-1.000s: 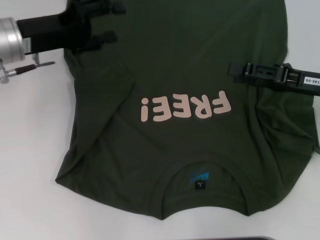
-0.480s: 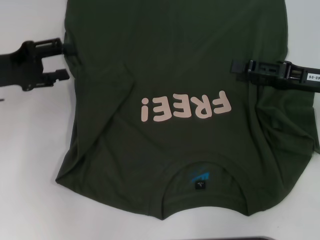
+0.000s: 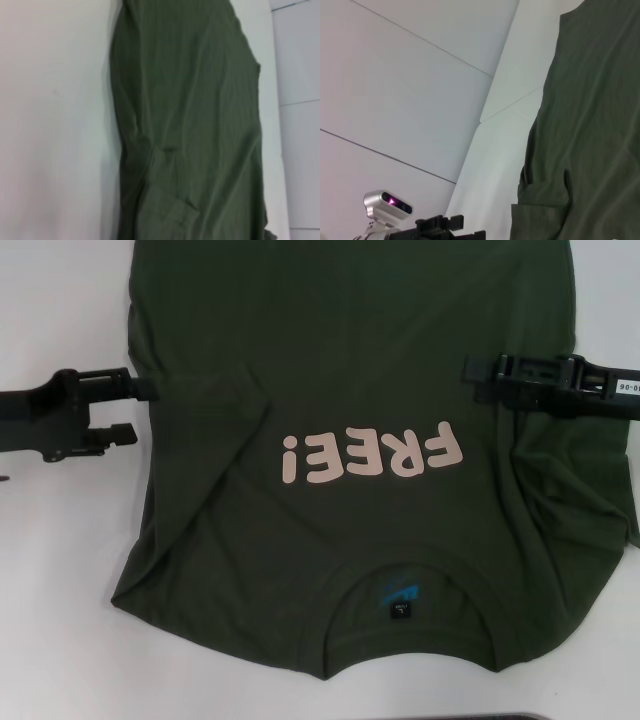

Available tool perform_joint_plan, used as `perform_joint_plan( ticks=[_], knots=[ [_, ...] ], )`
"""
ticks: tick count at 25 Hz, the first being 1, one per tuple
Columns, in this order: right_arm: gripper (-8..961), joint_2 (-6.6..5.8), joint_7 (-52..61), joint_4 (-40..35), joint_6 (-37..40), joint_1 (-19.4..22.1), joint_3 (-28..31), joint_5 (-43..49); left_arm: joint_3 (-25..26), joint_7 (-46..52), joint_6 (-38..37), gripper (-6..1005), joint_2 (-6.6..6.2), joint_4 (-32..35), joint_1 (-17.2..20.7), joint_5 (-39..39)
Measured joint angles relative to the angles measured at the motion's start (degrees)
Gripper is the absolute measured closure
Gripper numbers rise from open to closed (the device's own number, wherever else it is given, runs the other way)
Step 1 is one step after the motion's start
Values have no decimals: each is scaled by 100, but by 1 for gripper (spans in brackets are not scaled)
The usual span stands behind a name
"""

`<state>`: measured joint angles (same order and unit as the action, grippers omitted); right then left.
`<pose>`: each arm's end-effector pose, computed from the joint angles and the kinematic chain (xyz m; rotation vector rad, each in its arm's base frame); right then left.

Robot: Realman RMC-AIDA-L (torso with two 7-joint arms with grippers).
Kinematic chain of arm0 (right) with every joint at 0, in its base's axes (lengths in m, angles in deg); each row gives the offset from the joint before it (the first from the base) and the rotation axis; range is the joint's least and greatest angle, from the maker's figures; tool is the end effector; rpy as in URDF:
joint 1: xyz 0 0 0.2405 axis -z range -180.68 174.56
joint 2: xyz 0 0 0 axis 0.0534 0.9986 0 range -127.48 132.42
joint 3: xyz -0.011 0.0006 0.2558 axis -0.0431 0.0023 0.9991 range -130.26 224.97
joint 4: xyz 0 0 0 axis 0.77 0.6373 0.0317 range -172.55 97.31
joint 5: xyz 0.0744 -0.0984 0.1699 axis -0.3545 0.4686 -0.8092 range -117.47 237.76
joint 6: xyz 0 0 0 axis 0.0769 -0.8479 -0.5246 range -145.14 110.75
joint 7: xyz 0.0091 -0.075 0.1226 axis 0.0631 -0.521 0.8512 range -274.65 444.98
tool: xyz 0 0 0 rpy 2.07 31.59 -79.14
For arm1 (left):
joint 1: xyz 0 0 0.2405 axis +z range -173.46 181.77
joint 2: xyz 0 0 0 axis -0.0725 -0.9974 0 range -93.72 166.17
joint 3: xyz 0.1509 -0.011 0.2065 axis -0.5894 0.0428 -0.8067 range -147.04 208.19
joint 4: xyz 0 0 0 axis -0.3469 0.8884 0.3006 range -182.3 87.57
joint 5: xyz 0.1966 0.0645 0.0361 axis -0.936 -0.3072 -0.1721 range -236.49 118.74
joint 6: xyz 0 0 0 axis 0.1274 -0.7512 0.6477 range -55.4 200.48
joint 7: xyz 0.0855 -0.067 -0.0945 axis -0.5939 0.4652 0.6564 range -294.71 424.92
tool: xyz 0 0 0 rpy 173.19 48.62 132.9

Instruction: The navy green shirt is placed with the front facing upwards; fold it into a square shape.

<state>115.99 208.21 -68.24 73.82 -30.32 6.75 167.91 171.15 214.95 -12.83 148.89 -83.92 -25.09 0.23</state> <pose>0.2911 0.3168 0.0236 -2.3227 1.8114 0.9429 -0.3083 0.3347 0.0360 -1.9441 -2.2287 -0.6470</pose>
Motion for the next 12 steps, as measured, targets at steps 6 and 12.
perform_joint_plan(
  ticks=[6, 12],
  knots=[
    [100, -60, 87, 15, -1, -11, 0, 0, -8, -14, 105, 215, 88, -1, -62, -304],
    [100, -68, 92, 20, -23, -2, 3, -1, -13, 8, 327, 215, 162, 32, -123, -613]
  ],
)
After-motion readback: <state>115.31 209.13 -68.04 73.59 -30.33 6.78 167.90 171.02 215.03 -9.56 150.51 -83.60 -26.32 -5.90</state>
